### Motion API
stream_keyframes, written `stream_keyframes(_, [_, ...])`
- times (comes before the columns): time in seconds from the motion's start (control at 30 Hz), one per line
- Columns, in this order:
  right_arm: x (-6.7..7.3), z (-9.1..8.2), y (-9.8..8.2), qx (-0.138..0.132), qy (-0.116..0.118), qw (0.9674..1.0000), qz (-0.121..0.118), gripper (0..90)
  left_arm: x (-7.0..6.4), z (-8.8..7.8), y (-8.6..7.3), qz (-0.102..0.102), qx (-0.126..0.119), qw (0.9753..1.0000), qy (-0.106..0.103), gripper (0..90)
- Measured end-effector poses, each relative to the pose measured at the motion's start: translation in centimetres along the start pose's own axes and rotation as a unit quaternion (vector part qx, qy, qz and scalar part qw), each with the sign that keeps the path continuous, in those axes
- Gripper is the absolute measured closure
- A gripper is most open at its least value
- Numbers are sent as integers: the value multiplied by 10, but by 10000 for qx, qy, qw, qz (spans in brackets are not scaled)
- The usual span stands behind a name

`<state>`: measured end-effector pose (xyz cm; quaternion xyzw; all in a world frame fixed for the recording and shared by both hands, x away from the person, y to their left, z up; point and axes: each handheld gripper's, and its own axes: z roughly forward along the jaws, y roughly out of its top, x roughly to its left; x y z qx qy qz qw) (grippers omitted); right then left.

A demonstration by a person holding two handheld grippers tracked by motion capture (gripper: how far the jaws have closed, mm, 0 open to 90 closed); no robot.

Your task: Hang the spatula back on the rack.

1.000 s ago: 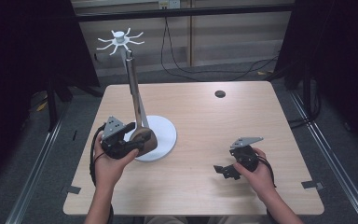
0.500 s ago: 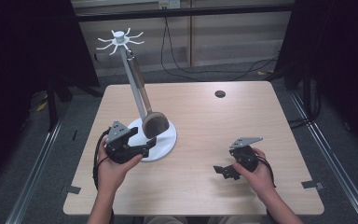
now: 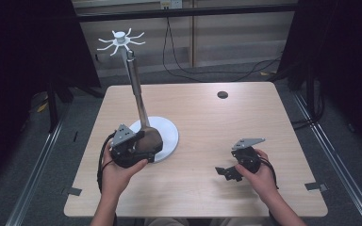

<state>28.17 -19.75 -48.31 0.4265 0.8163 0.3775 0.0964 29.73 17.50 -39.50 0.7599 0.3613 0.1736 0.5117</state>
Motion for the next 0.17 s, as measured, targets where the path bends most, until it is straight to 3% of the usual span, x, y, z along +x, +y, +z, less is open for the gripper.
stream_keyframes(0.17, [0, 0, 0, 0, 7, 10000, 6, 43, 1, -2, 1, -7, -42, 10000, -7, 189])
